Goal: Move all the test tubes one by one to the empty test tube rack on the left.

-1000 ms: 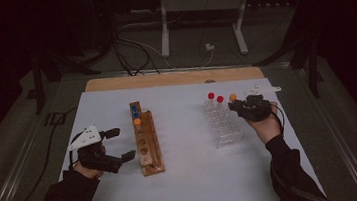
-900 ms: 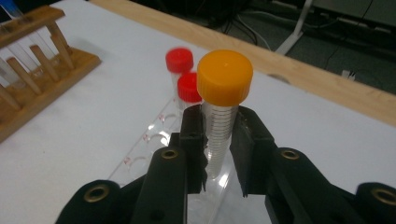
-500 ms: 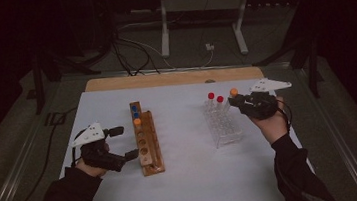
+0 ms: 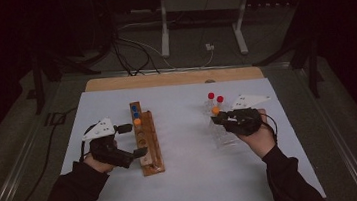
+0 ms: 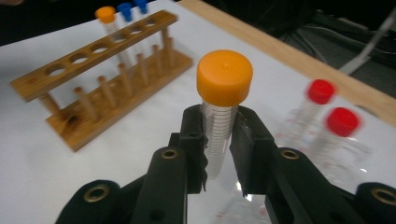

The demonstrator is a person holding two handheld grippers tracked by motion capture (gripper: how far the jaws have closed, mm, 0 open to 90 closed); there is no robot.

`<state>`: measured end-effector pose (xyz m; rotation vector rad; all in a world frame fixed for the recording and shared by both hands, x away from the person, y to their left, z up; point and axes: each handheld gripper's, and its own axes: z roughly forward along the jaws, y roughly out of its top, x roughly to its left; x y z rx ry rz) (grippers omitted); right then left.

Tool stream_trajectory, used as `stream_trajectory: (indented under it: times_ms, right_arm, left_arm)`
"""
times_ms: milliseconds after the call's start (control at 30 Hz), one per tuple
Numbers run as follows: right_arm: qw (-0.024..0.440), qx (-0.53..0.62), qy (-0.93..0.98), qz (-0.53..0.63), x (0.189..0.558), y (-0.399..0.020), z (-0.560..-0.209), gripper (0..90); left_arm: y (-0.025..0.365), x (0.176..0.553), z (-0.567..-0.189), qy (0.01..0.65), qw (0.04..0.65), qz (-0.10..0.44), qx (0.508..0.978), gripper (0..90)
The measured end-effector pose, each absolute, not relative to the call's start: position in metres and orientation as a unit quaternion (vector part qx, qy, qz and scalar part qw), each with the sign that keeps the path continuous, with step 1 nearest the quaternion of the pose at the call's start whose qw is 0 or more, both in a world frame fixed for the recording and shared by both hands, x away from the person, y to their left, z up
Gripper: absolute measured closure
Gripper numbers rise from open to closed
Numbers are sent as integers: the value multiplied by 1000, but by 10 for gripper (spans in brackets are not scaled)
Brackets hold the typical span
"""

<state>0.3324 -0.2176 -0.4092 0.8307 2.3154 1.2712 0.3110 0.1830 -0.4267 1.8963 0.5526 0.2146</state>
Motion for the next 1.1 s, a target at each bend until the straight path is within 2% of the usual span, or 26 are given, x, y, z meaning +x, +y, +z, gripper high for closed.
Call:
stream_trajectory:
  times_ms: [1100]
  right_arm:
    - [134, 228, 857, 442, 306, -167, -426, 755]
  left_arm:
    - [114, 321, -407, 179, 549, 57, 814, 36]
